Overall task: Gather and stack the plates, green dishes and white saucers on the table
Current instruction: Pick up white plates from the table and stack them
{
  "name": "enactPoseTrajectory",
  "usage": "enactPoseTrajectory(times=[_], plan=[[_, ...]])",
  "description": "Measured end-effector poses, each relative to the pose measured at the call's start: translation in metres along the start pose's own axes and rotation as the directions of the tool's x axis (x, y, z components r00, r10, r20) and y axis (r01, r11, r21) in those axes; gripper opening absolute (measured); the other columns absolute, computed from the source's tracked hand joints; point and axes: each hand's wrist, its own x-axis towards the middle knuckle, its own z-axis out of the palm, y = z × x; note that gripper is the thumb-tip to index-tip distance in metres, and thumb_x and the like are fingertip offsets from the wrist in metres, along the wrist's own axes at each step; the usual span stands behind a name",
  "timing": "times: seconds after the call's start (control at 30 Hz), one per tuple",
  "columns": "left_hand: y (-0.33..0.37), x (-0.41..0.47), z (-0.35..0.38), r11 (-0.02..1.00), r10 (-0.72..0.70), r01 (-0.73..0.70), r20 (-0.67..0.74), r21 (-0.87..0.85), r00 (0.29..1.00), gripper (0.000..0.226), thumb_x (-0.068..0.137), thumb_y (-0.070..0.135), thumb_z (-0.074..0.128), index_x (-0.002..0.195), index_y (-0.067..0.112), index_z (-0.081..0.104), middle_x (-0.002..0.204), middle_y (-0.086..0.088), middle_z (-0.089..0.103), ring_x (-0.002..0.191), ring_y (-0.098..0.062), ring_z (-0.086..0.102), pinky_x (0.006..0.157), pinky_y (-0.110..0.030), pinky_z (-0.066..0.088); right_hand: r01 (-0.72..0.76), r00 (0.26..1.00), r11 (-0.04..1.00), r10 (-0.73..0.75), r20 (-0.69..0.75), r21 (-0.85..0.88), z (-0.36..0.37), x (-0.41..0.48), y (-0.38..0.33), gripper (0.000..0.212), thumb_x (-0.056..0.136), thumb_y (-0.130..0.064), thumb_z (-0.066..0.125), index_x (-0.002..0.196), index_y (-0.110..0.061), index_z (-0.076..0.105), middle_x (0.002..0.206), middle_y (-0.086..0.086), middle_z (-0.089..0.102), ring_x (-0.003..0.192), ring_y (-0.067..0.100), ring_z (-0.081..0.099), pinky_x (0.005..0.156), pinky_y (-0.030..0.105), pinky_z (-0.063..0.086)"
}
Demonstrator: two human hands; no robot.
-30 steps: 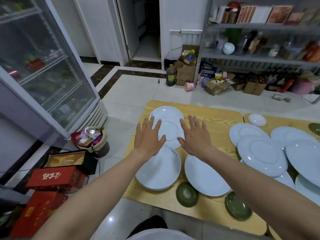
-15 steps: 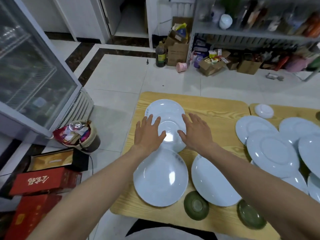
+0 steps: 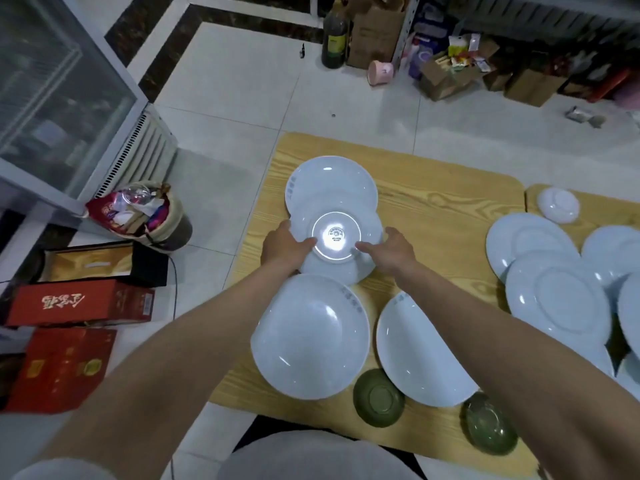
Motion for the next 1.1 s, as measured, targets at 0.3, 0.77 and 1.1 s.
enactPoseTrajectory(times=[0.3, 0.77, 1.1], plan=[[-0.006, 0.011, 0.009, 0.982, -0.117, 0.11, -0.034, -0.155, 0.993, 0.046, 0.076, 0.033, 0.082, 0.116, 0.015, 0.067, 0.114, -0.001, 0.069, 0.096, -0.019, 0.061, 0.077, -0.027, 0.046, -0.113, 0.993, 0.99, 0.115, -0.012, 0.084, 0.017, 0.016, 0.008, 0.043, 0.076, -0.027, 0.085, 0.107, -0.008, 0.061, 0.116, 0.011, 0.066, 0.096, 0.025, 0.062, 0.075, 0.031, 0.049], [0.06, 0.002, -0.024, 0.972, -0.027, -0.009, -0.148, -0.236, 0.989, 0.075, 0.073, 0.032, 0.083, 0.14, 0.021, 0.051, 0.126, -0.003, 0.065, 0.118, -0.023, 0.059, 0.094, -0.031, 0.048, 0.04, 0.98, 0.985, -0.005, -0.199, 0.17, -0.026, 0.009, -0.043, 0.038, 0.081, -0.02, 0.078, 0.114, -0.007, 0.067, 0.112, 0.008, 0.069, 0.1, 0.028, 0.065, 0.084, 0.04, 0.055], [0.116, -0.027, -0.036, 0.882, 0.139, -0.188, -0.143, -0.433, 0.98, 0.051, 0.096, 0.051, 0.05, 0.142, 0.029, 0.046, 0.129, 0.002, 0.057, 0.107, -0.02, 0.054, 0.086, -0.033, 0.042, 0.192, 0.935, 0.775, 0.042, -0.353, 0.602, -0.066, -0.021, -0.066, 0.044, 0.093, -0.053, 0.058, 0.078, -0.011, 0.062, 0.079, -0.002, 0.063, 0.074, 0.017, 0.057, 0.068, 0.032, 0.044]])
